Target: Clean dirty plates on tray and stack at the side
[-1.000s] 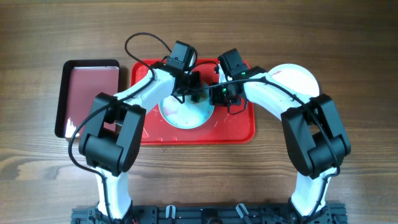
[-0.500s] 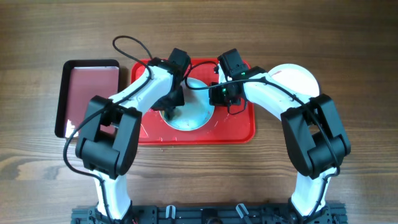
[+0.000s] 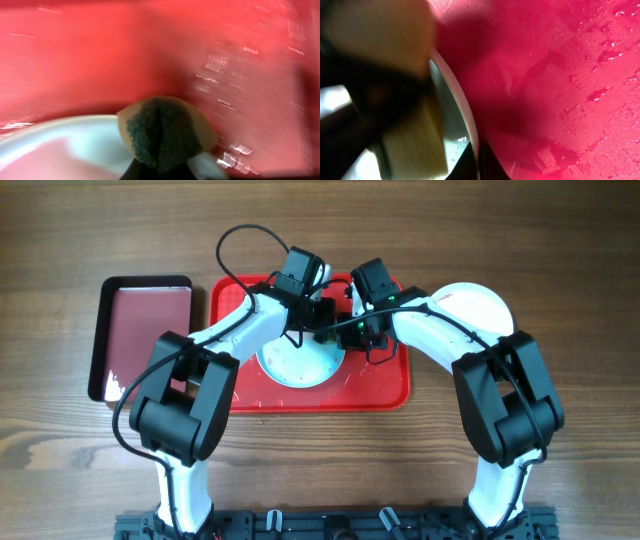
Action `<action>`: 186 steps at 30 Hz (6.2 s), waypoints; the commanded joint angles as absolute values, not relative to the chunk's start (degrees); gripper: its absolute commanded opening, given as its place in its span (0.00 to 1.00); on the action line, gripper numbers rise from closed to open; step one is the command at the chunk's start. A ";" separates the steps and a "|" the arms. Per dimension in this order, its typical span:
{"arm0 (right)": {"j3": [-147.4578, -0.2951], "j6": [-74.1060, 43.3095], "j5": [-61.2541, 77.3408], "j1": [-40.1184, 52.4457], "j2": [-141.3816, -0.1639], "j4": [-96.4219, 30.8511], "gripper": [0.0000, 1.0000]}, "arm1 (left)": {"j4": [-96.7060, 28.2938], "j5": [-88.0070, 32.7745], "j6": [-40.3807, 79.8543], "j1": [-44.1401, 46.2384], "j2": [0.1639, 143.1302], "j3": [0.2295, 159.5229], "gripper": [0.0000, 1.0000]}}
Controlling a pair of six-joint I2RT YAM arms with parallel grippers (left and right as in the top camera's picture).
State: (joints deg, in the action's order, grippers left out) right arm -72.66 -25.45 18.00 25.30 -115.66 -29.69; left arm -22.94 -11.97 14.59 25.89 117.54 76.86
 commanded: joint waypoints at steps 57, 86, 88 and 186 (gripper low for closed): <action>-71.77 -20.93 -31.29 32.32 -91.74 -42.87 0.04 | -49.04 -11.05 24.49 9.43 105.49 81.45 0.04; -71.77 -10.52 -87.11 55.81 -89.93 -38.35 0.04 | -47.13 -10.87 24.49 11.40 105.75 80.44 0.04; -71.77 -10.70 -87.02 55.81 -89.93 -38.33 0.04 | -47.13 -10.87 24.49 11.40 105.75 80.44 0.04; -79.99 -16.69 9.08 -10.04 -48.07 -58.41 1.00 | -61.34 -6.35 9.67 -6.76 92.31 90.43 1.00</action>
